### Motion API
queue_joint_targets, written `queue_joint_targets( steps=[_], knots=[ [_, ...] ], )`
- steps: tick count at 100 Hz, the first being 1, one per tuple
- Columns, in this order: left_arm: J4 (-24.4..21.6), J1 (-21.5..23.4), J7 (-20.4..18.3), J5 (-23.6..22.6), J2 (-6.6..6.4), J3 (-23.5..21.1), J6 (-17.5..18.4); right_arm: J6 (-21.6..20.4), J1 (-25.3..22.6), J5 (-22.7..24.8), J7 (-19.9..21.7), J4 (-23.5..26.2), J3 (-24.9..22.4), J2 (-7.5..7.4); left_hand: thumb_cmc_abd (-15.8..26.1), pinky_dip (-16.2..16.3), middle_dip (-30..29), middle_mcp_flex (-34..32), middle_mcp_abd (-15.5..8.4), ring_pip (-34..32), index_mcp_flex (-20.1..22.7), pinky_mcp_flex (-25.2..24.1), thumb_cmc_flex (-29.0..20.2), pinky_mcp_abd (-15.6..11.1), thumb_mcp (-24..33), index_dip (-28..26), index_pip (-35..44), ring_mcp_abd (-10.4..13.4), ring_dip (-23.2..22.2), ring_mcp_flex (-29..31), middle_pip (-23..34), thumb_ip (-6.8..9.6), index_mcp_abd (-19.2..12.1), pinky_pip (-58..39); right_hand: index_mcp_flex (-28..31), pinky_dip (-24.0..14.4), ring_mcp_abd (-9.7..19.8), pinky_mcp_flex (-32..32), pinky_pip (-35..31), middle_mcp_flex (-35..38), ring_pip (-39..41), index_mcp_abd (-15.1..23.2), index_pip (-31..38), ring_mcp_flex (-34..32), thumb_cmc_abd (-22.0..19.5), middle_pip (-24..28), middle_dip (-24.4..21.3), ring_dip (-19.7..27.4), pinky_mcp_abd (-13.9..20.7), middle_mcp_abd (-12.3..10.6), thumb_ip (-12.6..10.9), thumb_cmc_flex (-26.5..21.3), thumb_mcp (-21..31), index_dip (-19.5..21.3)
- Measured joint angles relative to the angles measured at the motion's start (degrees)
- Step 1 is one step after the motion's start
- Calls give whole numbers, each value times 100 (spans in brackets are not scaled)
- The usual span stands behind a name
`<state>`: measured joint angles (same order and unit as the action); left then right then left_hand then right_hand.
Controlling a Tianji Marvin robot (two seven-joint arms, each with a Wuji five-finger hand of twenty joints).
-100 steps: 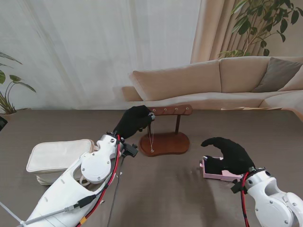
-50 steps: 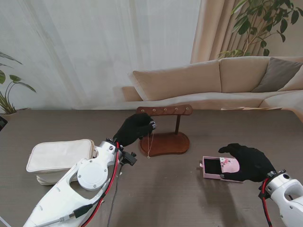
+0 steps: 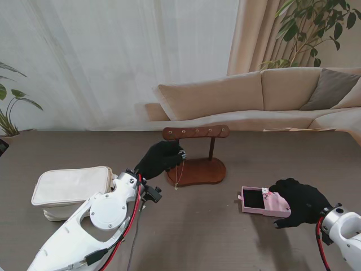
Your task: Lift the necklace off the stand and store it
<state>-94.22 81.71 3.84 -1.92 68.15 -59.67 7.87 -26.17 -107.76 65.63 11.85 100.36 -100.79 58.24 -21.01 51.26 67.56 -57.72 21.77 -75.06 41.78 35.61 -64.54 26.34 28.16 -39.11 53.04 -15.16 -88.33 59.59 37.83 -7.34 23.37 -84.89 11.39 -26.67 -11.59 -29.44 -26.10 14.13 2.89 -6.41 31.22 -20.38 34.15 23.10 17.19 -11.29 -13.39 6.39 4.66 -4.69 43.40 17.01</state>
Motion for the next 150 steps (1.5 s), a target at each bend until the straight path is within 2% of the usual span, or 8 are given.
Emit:
queue_joint_targets(
  steps=[32,39,85,99,119,127,148,150],
  knots=[
    [3,1,-41,-2,-11,11,-16,167,310,783,-126,-292,392,-95,0,-2,0,0,-2,1,0,0,0,0,0,-1,0,1,0,1,0,0,0,0,-296,-10,-61,24,165,-202,-50,-403,-61,79,0,50,-196,159,11,171,65,73,-87,-40],
    [6,0,-52,-2,-13,11,-16,231,429,994,-196,-401,528,-118,0,-2,0,-1,-2,1,0,0,0,0,0,-1,0,1,0,1,0,0,0,0,-357,-11,-192,26,180,-202,-51,-518,-72,99,0,48,-222,200,10,238,113,73,-2,-48],
    [-41,62,-53,-69,-25,-17,-55,601,992,1700,-295,-955,1150,-218,0,-2,1,-1,-2,2,1,1,0,-1,1,-2,0,1,-1,1,0,0,0,-1,-418,-150,-237,77,248,-262,-81,-871,69,208,-2,-21,-346,291,8,367,115,73,-2,-174],
    [-51,73,-47,-75,-28,-19,-63,673,1107,1717,-318,-1125,1262,-242,0,-3,1,-1,-3,2,1,1,0,-1,1,-2,0,1,-1,1,0,0,0,-1,-418,-154,-237,77,249,-262,-20,-888,116,193,-2,-17,-347,294,8,395,115,73,-2,-187],
    [-54,78,-47,-75,-30,-19,-64,725,1346,1903,-721,-1524,1524,-304,0,-4,1,-1,-3,2,1,1,0,-2,1,-2,0,1,-1,1,0,0,0,-1,-416,-160,-237,33,250,-260,198,-938,466,-95,-2,549,-272,297,7,420,115,73,-2,-240],
    [-54,78,-47,-74,-30,-19,-66,769,1452,1941,-878,-1696,1658,-332,0,-10,1,-1,-4,2,1,1,0,-2,1,-2,0,2,0,1,0,0,0,-1,-415,-161,-237,19,182,-258,229,-938,536,-102,7,563,-246,297,7,420,115,70,62,-242],
    [-58,85,-53,-75,-33,-20,-67,866,1706,1906,-1052,-2075,1927,-365,0,-59,1,-1,-4,2,1,1,0,-4,1,-2,0,2,-1,1,0,0,0,-1,-433,-162,-150,-6,-407,-47,521,-975,886,-557,31,979,-37,180,7,421,15,54,49,-246],
    [-59,86,-53,-75,-33,-21,-67,873,1728,1906,-1090,-2111,1953,-370,0,-59,1,-1,-4,3,1,1,0,-4,1,-2,0,2,-1,1,0,0,0,-1,-410,-162,-123,-6,-484,-34,642,-978,907,-589,31,1148,-10,118,7,421,15,52,49,-246]
  ],
)
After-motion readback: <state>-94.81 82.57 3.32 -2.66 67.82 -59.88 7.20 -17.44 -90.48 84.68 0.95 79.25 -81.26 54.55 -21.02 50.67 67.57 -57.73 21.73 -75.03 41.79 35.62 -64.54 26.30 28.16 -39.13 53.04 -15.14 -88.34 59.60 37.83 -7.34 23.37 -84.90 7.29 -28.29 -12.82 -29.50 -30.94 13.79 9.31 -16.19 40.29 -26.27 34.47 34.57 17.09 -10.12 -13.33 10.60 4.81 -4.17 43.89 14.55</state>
